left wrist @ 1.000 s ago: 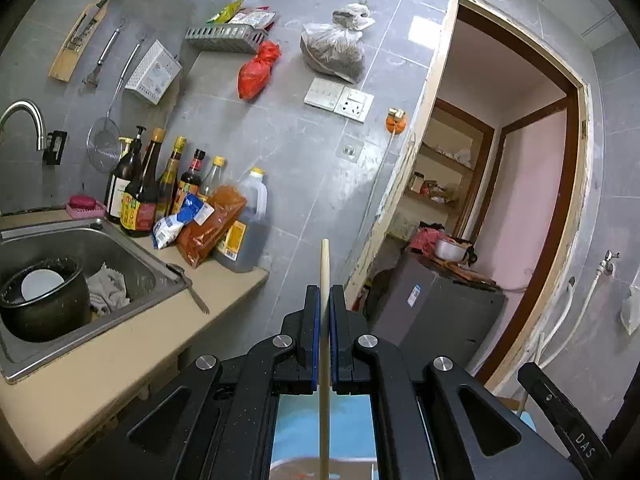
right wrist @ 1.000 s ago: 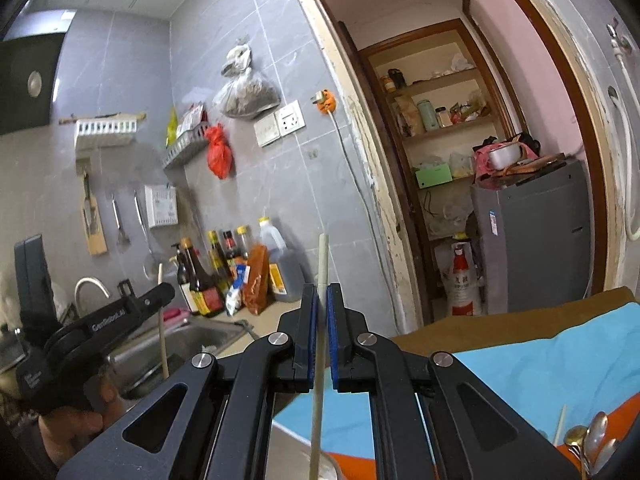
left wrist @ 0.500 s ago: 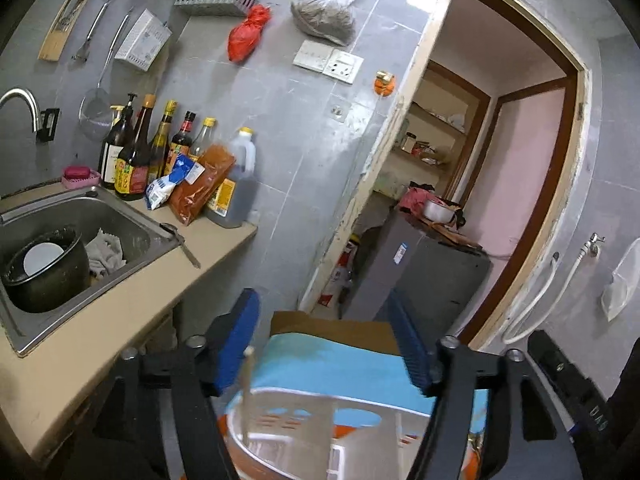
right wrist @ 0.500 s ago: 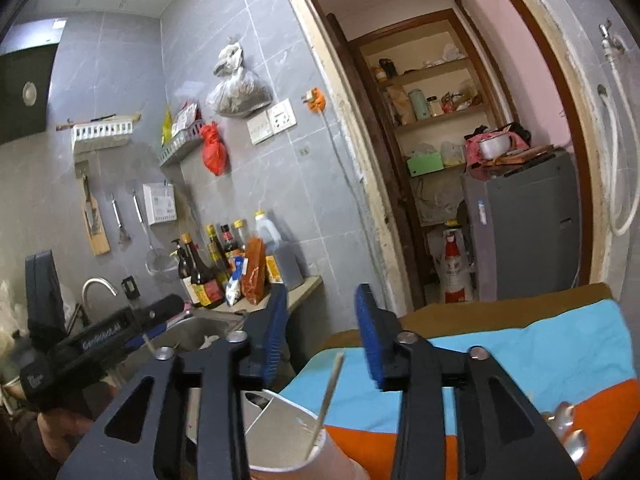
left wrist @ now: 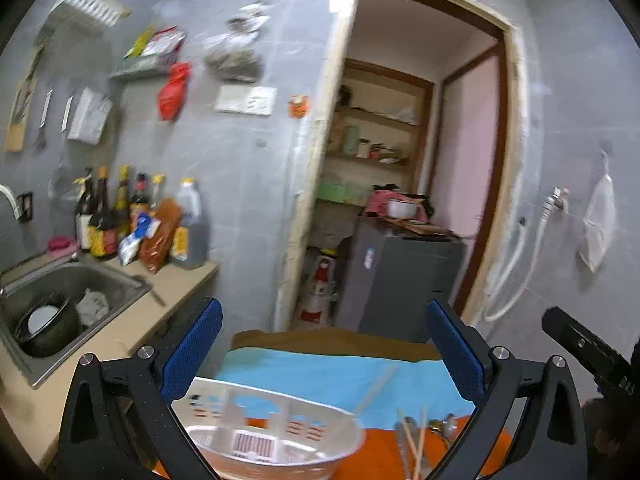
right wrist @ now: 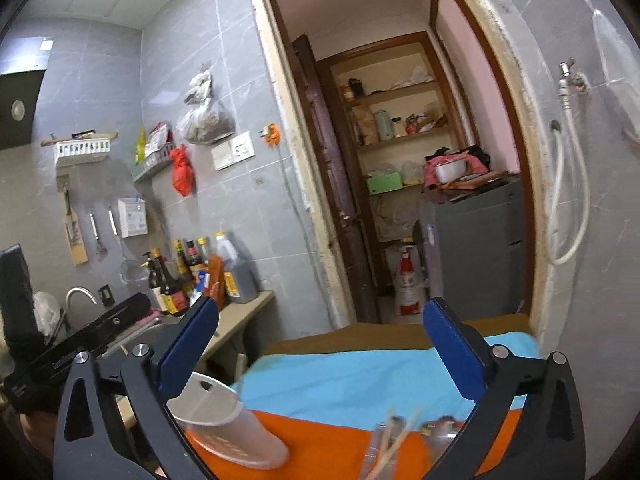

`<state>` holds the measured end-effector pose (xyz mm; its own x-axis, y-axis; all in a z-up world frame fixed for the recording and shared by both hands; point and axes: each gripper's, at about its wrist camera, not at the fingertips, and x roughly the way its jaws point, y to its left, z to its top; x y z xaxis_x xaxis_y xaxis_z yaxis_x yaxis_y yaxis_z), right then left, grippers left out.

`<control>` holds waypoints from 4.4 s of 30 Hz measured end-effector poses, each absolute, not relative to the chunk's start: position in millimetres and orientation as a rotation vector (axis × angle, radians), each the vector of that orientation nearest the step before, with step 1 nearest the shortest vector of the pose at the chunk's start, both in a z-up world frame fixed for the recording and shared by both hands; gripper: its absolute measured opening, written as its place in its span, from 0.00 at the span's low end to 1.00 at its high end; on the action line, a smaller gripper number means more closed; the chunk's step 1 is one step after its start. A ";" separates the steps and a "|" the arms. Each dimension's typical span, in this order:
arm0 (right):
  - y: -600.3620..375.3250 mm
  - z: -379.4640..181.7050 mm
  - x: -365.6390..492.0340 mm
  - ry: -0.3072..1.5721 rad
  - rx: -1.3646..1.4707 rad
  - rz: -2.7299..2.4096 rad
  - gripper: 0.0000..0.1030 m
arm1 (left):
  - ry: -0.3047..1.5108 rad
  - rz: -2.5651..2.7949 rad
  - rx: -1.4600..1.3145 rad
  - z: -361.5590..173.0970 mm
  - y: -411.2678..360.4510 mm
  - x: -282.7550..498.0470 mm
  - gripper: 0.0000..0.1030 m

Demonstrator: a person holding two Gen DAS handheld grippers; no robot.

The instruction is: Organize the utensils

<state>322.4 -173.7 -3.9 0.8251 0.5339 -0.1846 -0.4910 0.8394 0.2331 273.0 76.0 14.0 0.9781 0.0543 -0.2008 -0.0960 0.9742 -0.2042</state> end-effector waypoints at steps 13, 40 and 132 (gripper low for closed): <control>-258.6 -26.3 318.4 0.298 0.121 0.386 1.00 | 0.308 -0.044 -0.082 -13.1 -22.6 294.9 0.97; -310.6 -149.5 370.5 0.647 0.158 0.359 0.73 | 0.648 -0.085 -0.009 -136.0 -86.3 365.4 0.73; -253.9 -187.3 416.6 0.921 0.090 0.545 0.01 | 1.028 -0.245 -0.297 -184.4 -57.9 439.5 0.02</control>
